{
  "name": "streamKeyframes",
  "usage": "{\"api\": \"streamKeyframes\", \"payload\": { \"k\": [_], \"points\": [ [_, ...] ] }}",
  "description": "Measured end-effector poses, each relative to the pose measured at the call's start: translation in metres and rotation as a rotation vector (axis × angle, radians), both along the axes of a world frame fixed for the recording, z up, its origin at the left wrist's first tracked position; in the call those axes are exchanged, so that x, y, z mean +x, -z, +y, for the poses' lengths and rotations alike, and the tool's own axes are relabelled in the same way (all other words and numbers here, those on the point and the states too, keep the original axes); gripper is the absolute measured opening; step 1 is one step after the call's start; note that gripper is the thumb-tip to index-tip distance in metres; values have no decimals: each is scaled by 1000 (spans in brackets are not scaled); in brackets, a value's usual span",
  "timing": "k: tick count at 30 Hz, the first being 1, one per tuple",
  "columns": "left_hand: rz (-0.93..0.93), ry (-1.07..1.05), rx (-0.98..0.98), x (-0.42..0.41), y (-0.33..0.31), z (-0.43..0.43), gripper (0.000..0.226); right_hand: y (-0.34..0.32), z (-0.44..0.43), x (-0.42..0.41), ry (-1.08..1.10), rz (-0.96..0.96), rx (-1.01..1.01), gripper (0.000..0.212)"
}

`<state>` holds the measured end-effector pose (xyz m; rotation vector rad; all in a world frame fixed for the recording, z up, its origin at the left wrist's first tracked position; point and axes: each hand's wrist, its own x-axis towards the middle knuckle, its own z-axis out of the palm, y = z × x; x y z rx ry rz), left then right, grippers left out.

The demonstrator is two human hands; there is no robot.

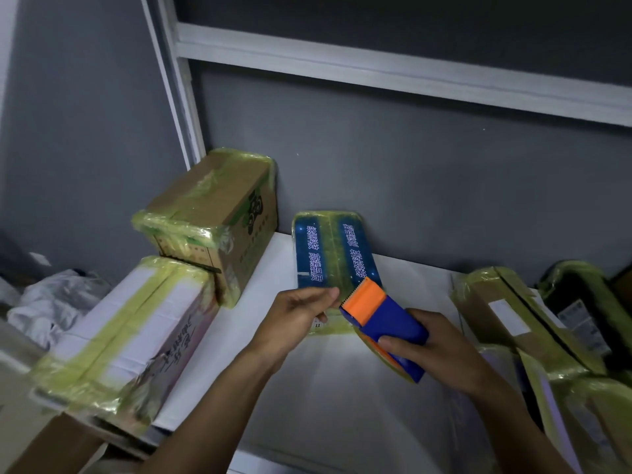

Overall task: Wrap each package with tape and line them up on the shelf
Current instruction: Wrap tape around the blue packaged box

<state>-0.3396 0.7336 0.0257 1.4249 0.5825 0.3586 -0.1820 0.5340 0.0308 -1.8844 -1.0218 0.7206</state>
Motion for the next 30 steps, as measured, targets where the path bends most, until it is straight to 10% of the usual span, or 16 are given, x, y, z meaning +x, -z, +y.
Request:
{"api": "streamKeyframes", "payload": {
  "k": [30],
  "points": [
    [137,-228,182,-17,11,26,20,7,14,-19,74,-263,-144,55]
  ]
}}
